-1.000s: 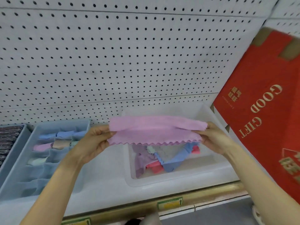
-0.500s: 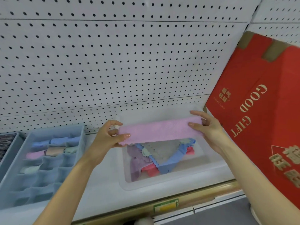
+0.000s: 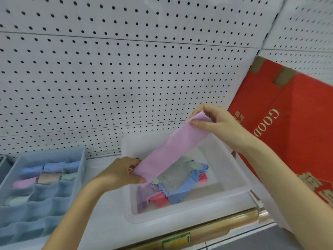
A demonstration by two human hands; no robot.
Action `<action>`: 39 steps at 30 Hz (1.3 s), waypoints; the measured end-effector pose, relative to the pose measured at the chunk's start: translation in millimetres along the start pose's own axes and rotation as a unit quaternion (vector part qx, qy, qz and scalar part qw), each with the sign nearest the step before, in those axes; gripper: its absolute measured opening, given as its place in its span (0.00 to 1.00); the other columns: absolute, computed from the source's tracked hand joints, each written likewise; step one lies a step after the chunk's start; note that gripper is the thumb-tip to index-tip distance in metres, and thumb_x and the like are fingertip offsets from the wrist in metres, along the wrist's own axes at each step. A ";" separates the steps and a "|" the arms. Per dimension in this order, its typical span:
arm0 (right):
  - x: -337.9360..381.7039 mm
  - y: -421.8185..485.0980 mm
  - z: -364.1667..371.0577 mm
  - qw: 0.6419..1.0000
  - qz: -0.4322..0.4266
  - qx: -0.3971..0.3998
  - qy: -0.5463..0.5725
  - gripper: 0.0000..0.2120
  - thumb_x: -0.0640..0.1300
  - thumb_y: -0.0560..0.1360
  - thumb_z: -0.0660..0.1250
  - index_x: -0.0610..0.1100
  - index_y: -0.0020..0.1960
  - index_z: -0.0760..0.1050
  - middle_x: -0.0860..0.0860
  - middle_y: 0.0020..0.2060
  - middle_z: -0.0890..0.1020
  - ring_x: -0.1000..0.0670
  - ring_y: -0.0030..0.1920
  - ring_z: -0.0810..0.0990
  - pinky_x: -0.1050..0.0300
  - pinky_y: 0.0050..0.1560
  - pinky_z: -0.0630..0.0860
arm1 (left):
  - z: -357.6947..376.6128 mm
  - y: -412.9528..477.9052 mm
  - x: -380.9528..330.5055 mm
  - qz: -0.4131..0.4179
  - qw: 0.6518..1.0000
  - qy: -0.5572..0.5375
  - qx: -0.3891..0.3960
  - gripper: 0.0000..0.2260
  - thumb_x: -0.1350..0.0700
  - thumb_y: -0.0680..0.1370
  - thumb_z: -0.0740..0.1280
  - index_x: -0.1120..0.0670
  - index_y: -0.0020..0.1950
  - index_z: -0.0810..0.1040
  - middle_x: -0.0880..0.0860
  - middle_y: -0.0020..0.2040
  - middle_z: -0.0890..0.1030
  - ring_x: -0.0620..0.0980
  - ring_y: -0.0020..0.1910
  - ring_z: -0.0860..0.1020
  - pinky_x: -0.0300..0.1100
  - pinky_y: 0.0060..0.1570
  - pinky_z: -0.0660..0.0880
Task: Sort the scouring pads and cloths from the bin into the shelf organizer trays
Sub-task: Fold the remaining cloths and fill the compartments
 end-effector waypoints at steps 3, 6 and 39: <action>26.5 2.6 5.7 0.997 -0.043 0.048 -0.045 0.03 0.38 0.76 0.69 0.42 0.44 0.75 0.56 0.36 0.77 0.59 0.38 0.72 0.69 0.39 0.67 | -3.3 3.1 -41.9 0.100 0.990 -0.095 0.016 0.26 0.54 0.67 0.77 0.40 0.61 0.73 0.35 0.58 0.79 0.35 0.60 0.75 0.36 0.61 0.72; 42.9 7.3 9.2 0.991 -0.071 0.075 -0.087 0.04 0.38 0.74 0.70 0.37 0.45 0.76 0.55 0.38 0.78 0.59 0.39 0.74 0.69 0.40 0.69 | 1.5 3.3 -90.1 0.180 0.926 -0.323 0.074 0.29 0.64 0.68 0.73 0.51 0.67 0.71 0.49 0.61 0.81 0.47 0.62 0.78 0.43 0.61 0.75; -76.0 -43.8 80.7 0.958 0.151 -0.041 0.239 0.18 0.29 0.72 0.68 0.47 0.56 0.79 0.49 0.32 0.78 0.54 0.36 0.77 0.62 0.41 0.75 | 35.8 -0.1 -79.7 -0.097 0.898 -0.430 0.011 0.14 0.68 0.76 0.67 0.63 0.62 0.77 0.61 0.56 0.82 0.56 0.54 0.82 0.47 0.51 0.80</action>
Point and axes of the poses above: each hand's wrist, its own y-axis towards the middle knuckle, its own z-axis out of the palm, x = y × z, the point moved 2 cm from there along y, towards the middle knuckle
